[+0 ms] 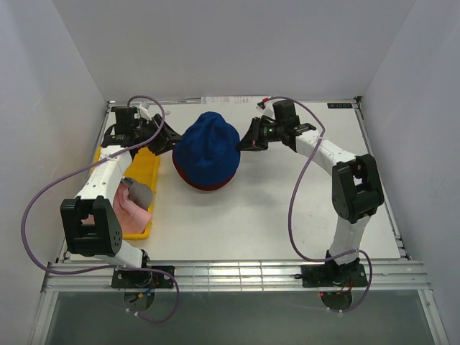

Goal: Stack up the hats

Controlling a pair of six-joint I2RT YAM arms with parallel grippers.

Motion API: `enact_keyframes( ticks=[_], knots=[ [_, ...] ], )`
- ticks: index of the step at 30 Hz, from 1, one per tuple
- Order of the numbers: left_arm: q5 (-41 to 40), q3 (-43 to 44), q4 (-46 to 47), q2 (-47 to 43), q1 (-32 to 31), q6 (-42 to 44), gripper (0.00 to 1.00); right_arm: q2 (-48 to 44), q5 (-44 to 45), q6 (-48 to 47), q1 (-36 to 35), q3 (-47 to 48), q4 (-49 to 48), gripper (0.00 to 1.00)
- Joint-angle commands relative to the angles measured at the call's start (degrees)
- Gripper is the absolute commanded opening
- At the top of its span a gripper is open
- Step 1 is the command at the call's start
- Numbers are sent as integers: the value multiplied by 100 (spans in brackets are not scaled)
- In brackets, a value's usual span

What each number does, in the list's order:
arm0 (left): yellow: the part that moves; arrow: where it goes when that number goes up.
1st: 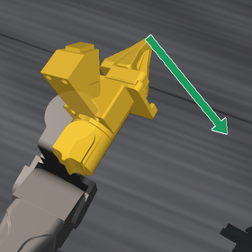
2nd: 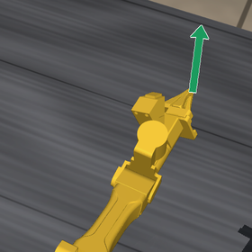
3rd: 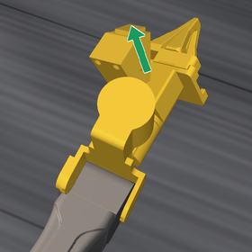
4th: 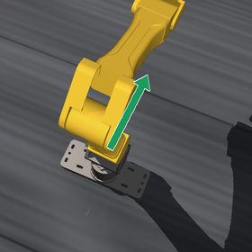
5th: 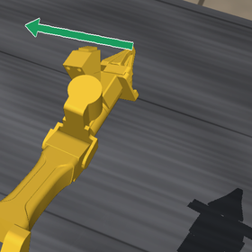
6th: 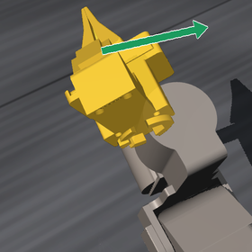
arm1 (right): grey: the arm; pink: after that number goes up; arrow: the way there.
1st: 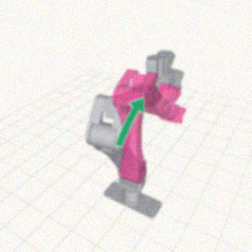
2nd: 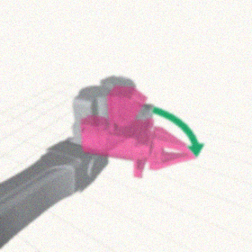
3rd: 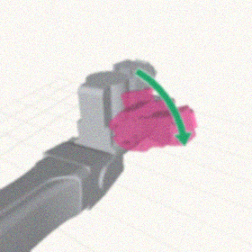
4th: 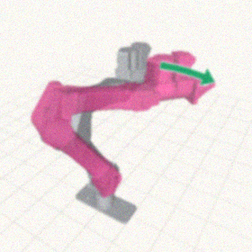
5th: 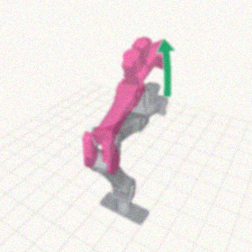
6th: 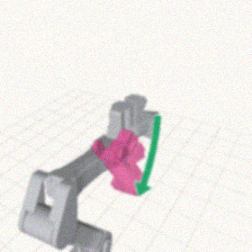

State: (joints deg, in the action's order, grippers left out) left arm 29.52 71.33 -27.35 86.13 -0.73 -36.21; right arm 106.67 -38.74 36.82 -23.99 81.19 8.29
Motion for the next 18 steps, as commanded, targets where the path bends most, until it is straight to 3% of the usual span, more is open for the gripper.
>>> enact_keyframes(
  ticks=[1,18],
  knots=[
    [142,-145,318,-316,20,-44,61,134,77,-184,26,415,49,8],
    [194,-629,195,-720,310,-123,66,398,95,-342,35,688,243,8]
  ],
)
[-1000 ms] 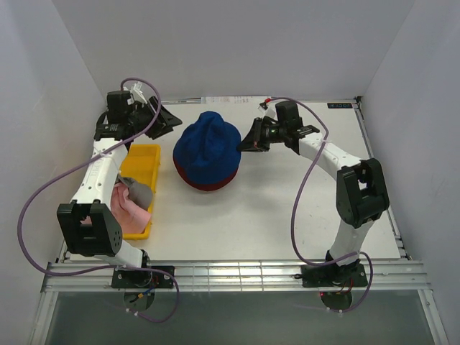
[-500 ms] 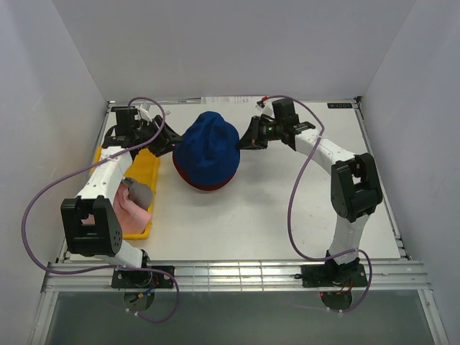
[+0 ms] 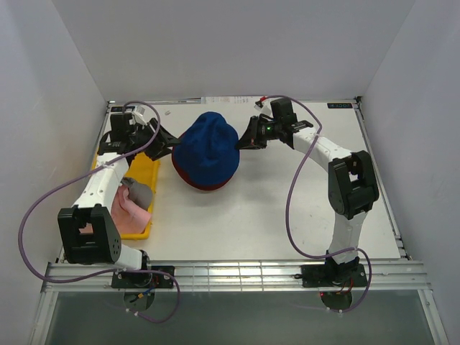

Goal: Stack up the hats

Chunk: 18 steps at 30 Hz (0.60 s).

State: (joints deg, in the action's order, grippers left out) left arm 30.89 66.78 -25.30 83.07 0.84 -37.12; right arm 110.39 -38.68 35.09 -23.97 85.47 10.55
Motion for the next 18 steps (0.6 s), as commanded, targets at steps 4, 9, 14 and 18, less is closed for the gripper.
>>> enact_keyframes(
  ticks=[4,9,14,18],
  knots=[
    [232,-376,130,-511,206,-172,67,-8,106,-196,32,259,44,8],
    [759,-832,753,-616,294,-620,69,-44,115,-231,32,242,70,8],
    [1067,-1237,1255,-634,311,-1024,69,-96,115,-240,32,189,70,8],
    [1252,-1519,1738,-669,329,-1306,69,-123,123,-257,32,163,70,8]
  ],
)
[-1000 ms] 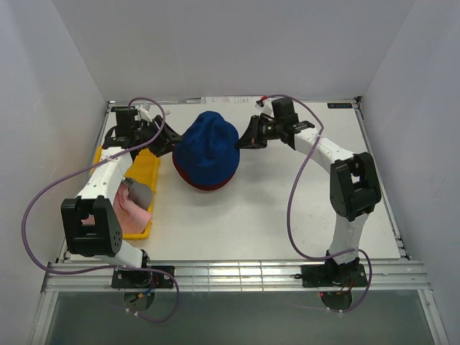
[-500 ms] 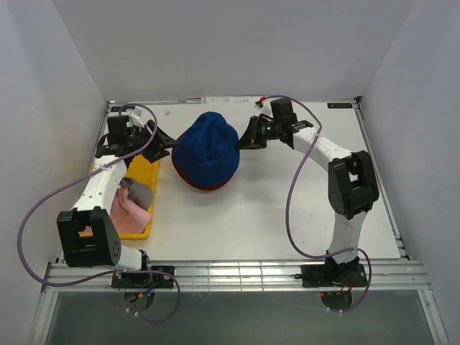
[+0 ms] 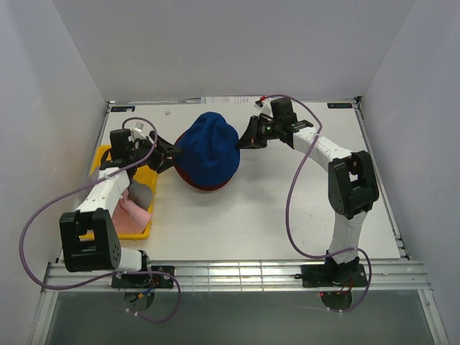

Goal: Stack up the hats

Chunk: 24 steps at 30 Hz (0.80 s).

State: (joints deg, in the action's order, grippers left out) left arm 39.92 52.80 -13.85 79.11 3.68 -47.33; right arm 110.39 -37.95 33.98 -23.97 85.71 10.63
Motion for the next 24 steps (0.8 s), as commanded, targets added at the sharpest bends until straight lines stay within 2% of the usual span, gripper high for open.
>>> enact_keyframes(
  ticks=[1,7,11,24],
  knots=[
    [341,-207,637,-273,45,-381,69,-123,34,-146,32,130,53,8],
    [288,-524,1059,-370,80,-602,68,-140,34,-146,32,95,62,8],
    [157,-402,857,-388,97,-365,68,-140,42,-154,32,77,62,8],
    [218,-446,1314,-326,115,-373,64,-79,25,-146,32,95,62,8]
  ],
)
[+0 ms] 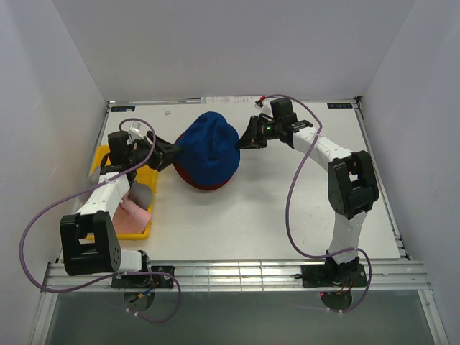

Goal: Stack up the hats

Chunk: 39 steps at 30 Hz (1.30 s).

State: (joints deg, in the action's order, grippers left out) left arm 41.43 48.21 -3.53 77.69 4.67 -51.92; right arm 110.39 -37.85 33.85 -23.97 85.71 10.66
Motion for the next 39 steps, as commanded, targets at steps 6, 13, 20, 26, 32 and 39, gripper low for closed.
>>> enact_keyframes(
  ticks=[6,13,20,26,32,39],
  knots=[
    [-109,84,11,-167,52,428,56,-61,23,-141,32,86,51,8],
    [-153,57,80,-123,87,455,43,-44,40,-133,32,86,59,8],
    [-135,66,142,-17,78,437,19,-35,58,-150,32,51,77,8],
    [-179,14,186,88,78,420,0,-44,93,-159,32,-63,51,8],
    [-390,-48,2,167,78,481,0,-17,155,-203,32,-239,24,8],
    [-706,-13,-367,466,78,701,0,61,216,-185,32,-503,-116,8]
  ],
)
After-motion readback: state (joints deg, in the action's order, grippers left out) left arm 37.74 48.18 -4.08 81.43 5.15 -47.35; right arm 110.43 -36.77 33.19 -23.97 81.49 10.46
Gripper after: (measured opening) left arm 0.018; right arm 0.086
